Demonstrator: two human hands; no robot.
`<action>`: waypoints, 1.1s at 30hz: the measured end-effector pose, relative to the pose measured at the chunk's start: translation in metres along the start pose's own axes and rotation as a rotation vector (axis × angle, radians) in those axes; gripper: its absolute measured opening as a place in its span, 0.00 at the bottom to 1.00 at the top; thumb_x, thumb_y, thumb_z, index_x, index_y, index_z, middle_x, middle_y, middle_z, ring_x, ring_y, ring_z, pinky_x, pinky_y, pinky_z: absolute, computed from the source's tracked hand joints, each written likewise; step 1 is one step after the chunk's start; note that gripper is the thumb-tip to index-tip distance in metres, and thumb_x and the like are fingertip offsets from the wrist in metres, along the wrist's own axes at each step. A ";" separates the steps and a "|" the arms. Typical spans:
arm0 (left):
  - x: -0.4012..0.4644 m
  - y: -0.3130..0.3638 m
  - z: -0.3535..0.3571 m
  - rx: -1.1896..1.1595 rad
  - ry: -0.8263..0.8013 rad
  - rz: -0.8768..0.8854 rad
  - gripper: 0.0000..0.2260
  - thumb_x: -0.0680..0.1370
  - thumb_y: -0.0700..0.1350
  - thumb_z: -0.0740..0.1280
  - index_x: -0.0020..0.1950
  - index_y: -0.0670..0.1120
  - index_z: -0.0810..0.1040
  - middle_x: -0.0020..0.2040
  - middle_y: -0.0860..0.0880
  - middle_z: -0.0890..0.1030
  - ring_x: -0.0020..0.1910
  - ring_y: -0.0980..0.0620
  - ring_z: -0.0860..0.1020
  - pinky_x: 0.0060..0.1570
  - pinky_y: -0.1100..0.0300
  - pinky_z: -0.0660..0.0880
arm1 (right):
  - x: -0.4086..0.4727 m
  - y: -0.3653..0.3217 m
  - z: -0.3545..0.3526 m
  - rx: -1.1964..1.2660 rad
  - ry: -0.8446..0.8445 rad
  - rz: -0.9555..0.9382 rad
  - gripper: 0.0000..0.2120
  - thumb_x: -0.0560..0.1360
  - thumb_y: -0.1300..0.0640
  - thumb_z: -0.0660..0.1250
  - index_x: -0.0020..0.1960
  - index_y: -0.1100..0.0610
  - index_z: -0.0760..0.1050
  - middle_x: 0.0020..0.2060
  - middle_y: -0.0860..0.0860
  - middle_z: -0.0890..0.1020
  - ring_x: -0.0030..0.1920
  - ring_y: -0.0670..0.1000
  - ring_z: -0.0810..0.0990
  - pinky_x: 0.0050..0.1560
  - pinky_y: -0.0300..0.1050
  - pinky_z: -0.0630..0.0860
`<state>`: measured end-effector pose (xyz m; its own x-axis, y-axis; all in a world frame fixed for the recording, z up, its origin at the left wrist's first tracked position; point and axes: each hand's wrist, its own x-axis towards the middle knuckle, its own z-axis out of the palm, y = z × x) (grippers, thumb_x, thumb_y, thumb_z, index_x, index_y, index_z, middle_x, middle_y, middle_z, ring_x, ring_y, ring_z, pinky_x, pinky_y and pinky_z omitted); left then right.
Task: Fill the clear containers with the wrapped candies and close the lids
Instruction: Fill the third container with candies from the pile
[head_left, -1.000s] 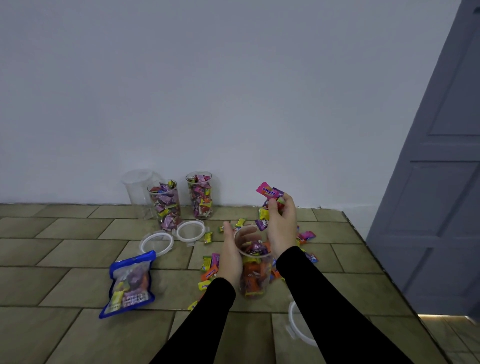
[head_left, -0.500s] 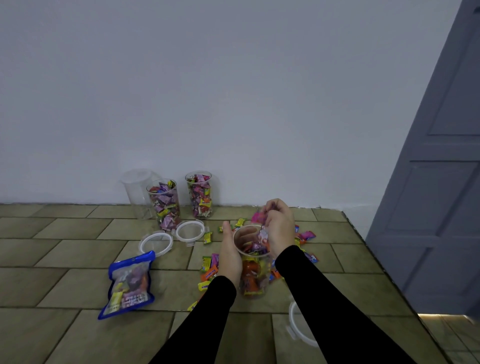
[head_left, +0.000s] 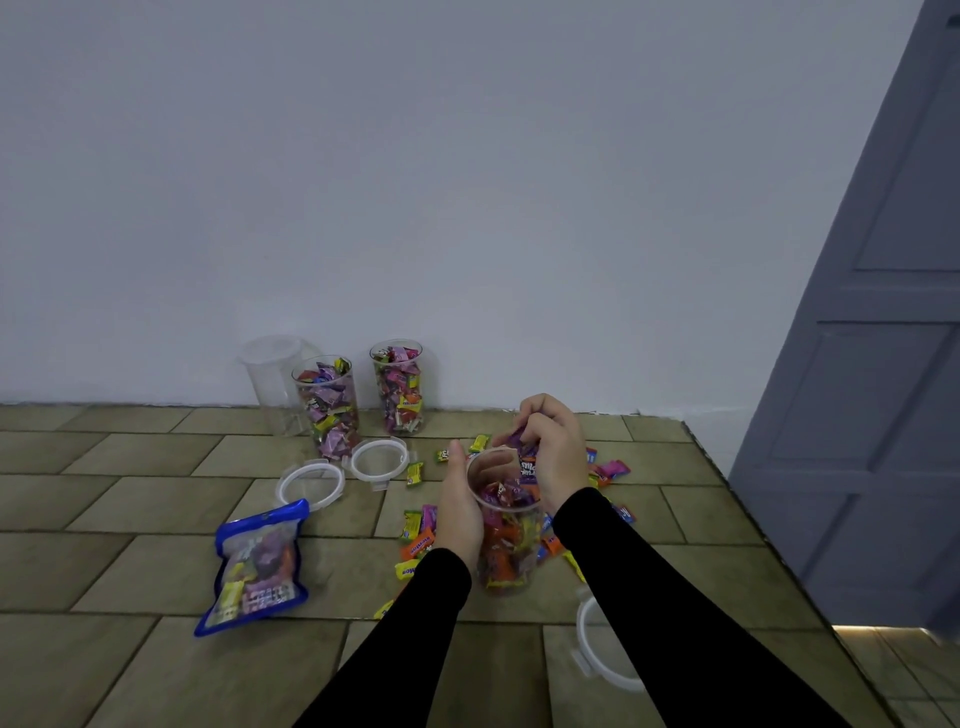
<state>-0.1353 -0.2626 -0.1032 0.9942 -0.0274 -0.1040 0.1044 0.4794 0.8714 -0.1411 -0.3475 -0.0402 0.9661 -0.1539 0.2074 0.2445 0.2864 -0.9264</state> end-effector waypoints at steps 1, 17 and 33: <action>-0.001 0.000 0.000 -0.008 -0.010 -0.014 0.32 0.82 0.61 0.48 0.46 0.38 0.83 0.44 0.38 0.84 0.44 0.41 0.82 0.58 0.41 0.75 | 0.000 -0.001 0.000 -0.001 -0.015 0.015 0.04 0.60 0.67 0.56 0.35 0.62 0.68 0.24 0.51 0.72 0.28 0.54 0.79 0.26 0.38 0.73; 0.010 0.000 -0.018 0.127 -0.029 0.014 0.31 0.82 0.60 0.49 0.54 0.37 0.81 0.50 0.40 0.84 0.48 0.48 0.83 0.47 0.56 0.77 | 0.032 0.005 -0.031 -0.259 0.089 0.128 0.12 0.75 0.68 0.57 0.40 0.59 0.76 0.35 0.53 0.78 0.34 0.50 0.76 0.34 0.37 0.71; 0.068 -0.032 -0.065 1.627 -0.162 0.106 0.28 0.77 0.49 0.66 0.76 0.51 0.61 0.72 0.46 0.60 0.68 0.44 0.61 0.71 0.51 0.59 | 0.036 0.095 -0.070 -1.685 -0.461 0.144 0.29 0.81 0.46 0.56 0.78 0.53 0.51 0.77 0.55 0.49 0.77 0.57 0.46 0.75 0.57 0.49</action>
<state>-0.0724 -0.2223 -0.1691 0.9795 -0.1933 -0.0572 -0.1492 -0.8859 0.4392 -0.0886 -0.3923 -0.1425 0.9860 0.1247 -0.1103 0.1053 -0.9802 -0.1676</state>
